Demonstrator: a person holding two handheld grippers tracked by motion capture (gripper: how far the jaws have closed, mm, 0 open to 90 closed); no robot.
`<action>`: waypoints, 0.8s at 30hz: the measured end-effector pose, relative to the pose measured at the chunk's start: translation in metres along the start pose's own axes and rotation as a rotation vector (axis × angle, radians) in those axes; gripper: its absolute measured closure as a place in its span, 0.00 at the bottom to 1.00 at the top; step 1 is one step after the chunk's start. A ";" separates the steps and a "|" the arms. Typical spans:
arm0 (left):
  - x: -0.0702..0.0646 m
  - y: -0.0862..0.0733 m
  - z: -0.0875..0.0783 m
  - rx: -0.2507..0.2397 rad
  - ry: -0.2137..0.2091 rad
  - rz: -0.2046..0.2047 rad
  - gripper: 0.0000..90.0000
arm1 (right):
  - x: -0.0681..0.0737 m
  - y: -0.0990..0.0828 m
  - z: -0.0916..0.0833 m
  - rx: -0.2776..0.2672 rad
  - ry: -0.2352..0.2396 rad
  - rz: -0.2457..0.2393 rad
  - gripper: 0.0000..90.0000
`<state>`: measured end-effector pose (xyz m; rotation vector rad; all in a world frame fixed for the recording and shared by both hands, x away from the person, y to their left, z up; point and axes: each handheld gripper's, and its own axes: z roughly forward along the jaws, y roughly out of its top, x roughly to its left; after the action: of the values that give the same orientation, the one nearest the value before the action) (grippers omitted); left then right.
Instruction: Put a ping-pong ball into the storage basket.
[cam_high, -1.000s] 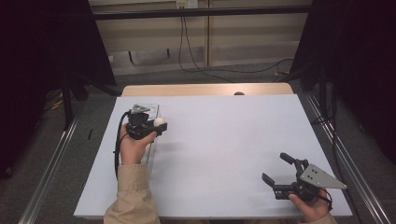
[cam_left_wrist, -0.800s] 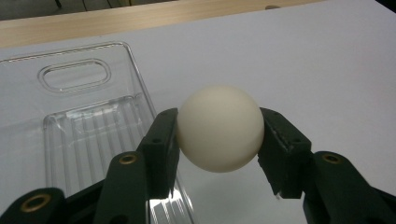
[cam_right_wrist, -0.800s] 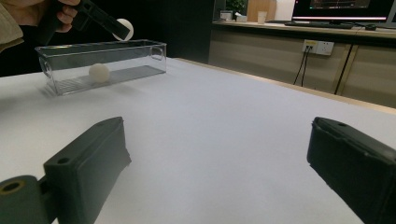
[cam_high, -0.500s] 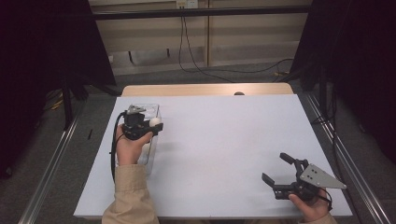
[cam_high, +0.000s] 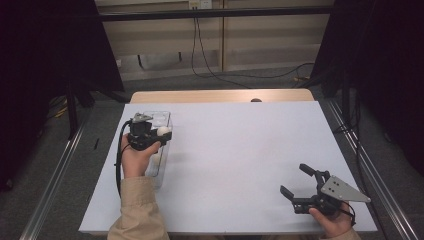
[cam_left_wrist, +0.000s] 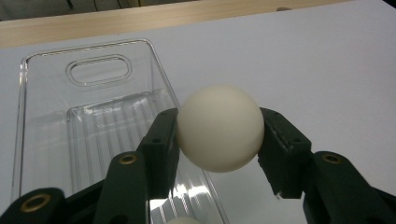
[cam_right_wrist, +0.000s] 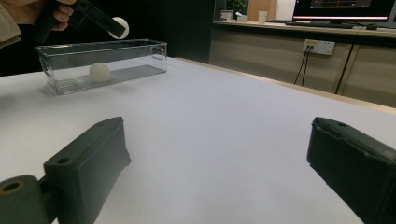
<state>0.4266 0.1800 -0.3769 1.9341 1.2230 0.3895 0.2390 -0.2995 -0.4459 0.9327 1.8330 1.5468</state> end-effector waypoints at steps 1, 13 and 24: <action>0.001 0.000 0.000 -0.001 0.002 -0.001 0.57 | 0.000 0.000 0.000 0.000 0.000 0.000 0.05; 0.006 -0.002 -0.004 0.003 0.018 -0.003 0.57 | 0.001 0.000 0.000 0.002 0.001 0.001 0.05; 0.012 -0.005 -0.008 -0.005 0.035 -0.008 0.57 | 0.001 0.000 0.001 0.003 0.003 0.001 0.05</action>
<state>0.4246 0.1948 -0.3777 1.9252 1.2510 0.4230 0.2392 -0.2986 -0.4462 0.9326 1.8377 1.5473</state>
